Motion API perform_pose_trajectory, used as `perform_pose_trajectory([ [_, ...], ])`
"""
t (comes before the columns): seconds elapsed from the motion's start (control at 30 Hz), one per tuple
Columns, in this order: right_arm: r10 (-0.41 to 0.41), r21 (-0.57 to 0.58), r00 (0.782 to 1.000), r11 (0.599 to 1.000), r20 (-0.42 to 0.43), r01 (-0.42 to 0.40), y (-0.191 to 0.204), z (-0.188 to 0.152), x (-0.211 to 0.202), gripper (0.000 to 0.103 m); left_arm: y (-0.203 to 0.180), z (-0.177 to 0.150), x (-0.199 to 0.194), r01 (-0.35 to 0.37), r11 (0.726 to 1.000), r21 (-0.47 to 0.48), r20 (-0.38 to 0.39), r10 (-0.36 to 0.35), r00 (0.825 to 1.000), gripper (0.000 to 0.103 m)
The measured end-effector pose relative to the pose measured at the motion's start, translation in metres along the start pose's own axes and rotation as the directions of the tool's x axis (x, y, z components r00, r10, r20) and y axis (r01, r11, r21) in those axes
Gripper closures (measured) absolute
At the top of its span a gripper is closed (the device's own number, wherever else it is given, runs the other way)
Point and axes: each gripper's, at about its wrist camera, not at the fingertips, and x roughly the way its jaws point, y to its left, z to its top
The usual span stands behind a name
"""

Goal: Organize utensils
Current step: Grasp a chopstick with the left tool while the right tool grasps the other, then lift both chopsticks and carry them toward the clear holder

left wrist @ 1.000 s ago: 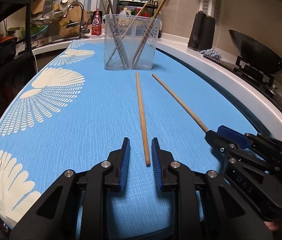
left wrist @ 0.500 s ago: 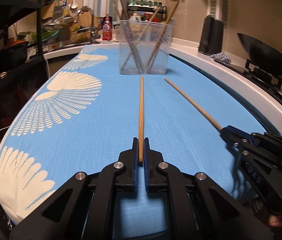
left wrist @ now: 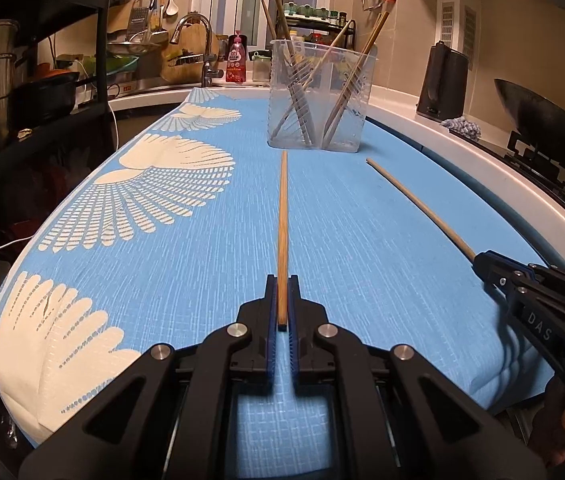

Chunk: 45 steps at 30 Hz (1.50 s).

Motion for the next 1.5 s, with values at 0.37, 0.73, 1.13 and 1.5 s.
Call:
perform_pose_trajectory([
  [0.37,0.010,-0.002,1.000,1.000,0.000,-0.010,-0.001,0.001,0.000,0.098,-0.002,-0.001,0.001,-0.008,1.000,0.008,0.008,0.008,1.000,0.098],
  [0.73,0.013,-0.005,1.000,1.000,-0.006,-0.013,-0.001,0.002,-0.001,0.098,-0.003,-0.001,0.000,-0.012,1.000,0.013,0.014,0.012,1.000,0.098],
  [1.13,0.014,-0.014,0.997,1.000,0.082,-0.012,-0.005,0.035,-0.039,0.098,-0.011,0.027,-0.031,0.004,0.998,0.060,0.131,-0.012,0.991,0.098],
  [1.5,0.025,-0.020,0.986,1.000,0.162,-0.022,-0.007,0.078,-0.070,0.098,-0.011,0.072,-0.054,0.022,0.997,0.078,0.148,-0.034,0.988,0.098],
])
